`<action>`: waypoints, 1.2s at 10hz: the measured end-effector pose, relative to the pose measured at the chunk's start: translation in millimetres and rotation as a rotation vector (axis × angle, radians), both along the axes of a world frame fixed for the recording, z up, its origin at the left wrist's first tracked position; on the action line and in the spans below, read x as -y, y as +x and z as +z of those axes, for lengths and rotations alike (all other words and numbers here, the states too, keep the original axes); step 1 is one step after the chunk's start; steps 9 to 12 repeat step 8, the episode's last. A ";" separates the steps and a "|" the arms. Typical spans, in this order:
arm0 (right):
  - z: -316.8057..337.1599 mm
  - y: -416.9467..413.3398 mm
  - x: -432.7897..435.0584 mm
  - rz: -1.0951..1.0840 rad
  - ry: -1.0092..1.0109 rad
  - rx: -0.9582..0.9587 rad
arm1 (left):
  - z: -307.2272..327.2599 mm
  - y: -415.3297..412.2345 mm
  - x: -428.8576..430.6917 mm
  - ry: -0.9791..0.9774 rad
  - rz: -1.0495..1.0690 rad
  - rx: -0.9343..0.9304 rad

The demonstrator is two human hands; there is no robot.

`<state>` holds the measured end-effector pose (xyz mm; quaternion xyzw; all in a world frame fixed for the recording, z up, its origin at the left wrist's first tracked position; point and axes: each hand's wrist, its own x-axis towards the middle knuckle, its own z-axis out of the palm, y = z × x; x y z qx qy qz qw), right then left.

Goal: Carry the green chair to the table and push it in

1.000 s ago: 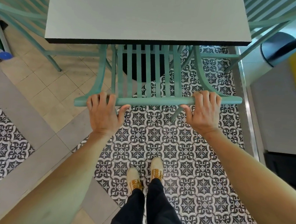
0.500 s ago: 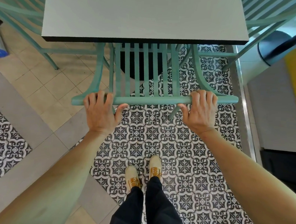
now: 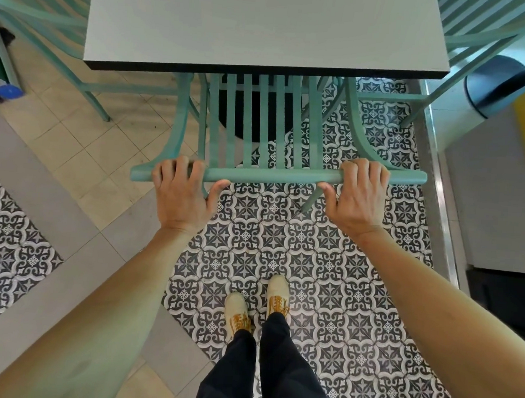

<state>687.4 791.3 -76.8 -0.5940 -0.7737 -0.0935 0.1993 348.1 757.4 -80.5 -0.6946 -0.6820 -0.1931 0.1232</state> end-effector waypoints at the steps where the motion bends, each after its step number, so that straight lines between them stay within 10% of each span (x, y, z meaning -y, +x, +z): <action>1: -0.3 0.3 0.1 -0.006 0.006 0.004 | 0.6 1.2 0.0 -0.003 0.003 -0.001; 12: 69.6 -22.0 2.6 0.085 -0.219 -0.146 | 86.1 4.1 -0.9 -0.280 -0.132 0.136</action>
